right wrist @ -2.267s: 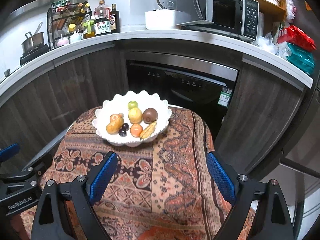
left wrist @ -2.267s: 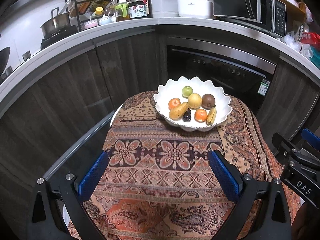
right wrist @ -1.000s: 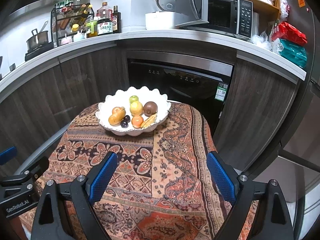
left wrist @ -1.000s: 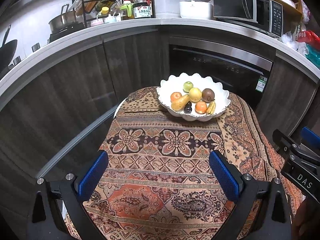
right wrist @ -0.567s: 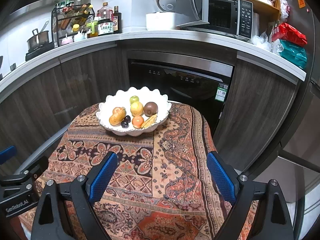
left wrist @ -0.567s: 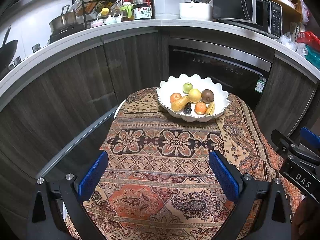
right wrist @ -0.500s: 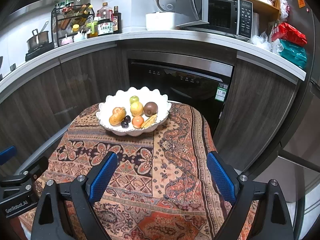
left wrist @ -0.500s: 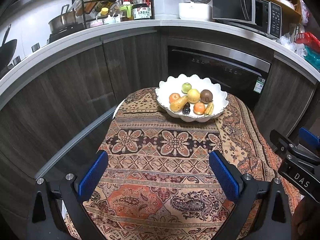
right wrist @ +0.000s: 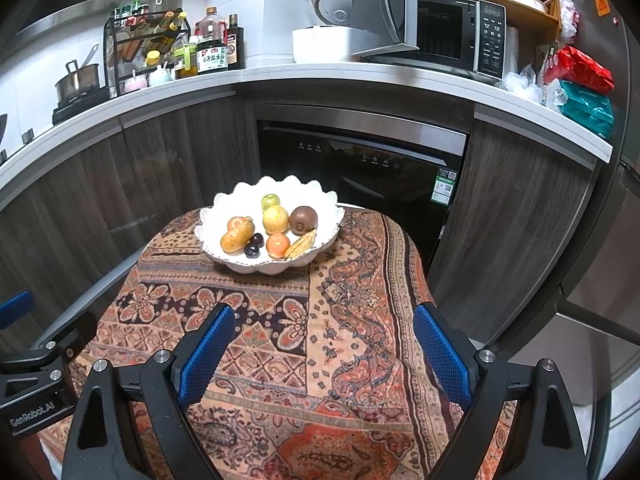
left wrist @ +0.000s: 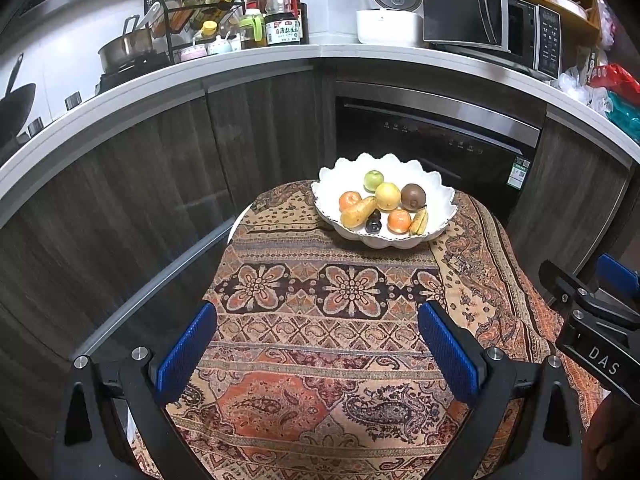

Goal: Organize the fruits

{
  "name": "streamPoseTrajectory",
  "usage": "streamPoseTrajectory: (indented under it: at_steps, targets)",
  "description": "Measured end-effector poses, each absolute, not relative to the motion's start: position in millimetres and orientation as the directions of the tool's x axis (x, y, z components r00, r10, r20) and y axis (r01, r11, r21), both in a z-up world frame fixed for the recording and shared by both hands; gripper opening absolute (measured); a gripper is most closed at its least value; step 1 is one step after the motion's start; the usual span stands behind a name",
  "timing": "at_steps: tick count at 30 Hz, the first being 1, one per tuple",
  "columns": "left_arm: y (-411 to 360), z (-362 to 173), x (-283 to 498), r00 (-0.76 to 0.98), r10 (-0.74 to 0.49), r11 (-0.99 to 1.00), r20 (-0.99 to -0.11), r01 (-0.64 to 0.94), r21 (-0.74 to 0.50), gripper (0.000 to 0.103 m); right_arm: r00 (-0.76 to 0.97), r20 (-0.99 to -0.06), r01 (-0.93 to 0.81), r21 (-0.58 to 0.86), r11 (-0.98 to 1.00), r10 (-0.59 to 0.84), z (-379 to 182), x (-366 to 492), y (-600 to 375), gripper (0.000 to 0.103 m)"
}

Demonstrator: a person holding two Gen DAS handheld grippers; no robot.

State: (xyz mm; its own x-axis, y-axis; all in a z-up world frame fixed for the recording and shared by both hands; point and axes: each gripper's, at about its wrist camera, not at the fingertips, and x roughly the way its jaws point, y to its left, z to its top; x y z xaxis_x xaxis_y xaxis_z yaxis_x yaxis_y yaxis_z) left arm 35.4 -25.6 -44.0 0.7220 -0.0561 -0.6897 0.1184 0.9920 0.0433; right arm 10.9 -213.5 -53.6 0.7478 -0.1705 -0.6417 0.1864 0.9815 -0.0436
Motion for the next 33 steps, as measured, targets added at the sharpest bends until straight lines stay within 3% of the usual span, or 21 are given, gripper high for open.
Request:
streamPoseTrajectory:
  at_steps: [33]
  targets:
    - [-23.0,-50.0,35.9,0.719,-0.045,0.991,-0.694,0.119,0.058,0.101,0.744,-0.646,0.191,-0.038,0.981,-0.170,-56.1,11.7,-214.1,0.091]
